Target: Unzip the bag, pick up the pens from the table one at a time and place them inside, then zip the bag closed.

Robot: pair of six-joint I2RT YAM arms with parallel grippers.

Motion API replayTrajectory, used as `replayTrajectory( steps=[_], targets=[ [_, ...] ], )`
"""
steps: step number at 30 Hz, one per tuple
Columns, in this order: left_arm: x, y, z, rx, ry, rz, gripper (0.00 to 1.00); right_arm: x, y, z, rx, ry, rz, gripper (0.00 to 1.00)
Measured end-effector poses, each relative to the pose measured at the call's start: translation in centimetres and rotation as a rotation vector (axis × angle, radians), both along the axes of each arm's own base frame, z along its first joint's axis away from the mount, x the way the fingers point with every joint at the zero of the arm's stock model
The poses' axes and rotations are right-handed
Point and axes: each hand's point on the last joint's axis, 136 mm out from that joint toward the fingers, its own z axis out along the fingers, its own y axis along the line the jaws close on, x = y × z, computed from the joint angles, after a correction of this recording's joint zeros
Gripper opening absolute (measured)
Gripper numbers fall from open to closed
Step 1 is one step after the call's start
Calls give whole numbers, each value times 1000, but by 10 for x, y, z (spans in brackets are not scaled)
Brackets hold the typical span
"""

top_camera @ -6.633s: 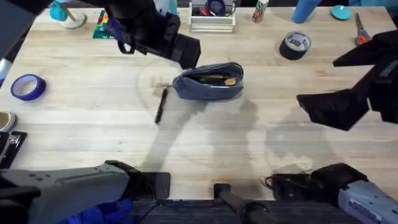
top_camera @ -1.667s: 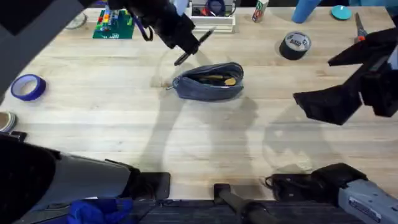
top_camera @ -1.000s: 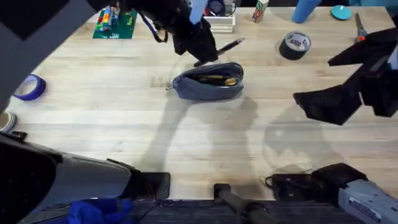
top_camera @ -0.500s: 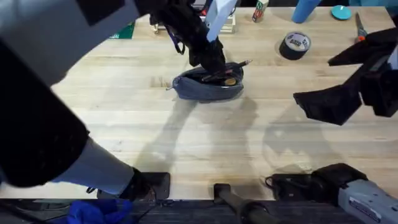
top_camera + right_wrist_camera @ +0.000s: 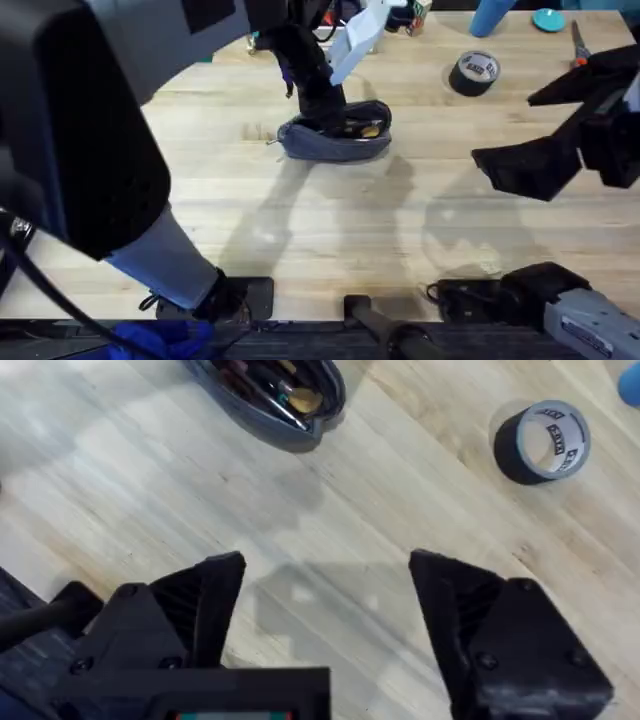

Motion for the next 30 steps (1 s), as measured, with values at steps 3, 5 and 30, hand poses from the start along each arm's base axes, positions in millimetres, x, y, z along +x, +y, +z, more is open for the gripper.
replayTrajectory(
  steps=[3,5,30],
  targets=[
    [3,4,-4,27,-10,6,41,0,0,0,0,0,0,996],
    [3,3,-4,29,-9,9,41,0,0,0,0,1,0,996],
    [6,2,7,29,3,57,995,0,0,0,1,1,-2,996]
  ],
)
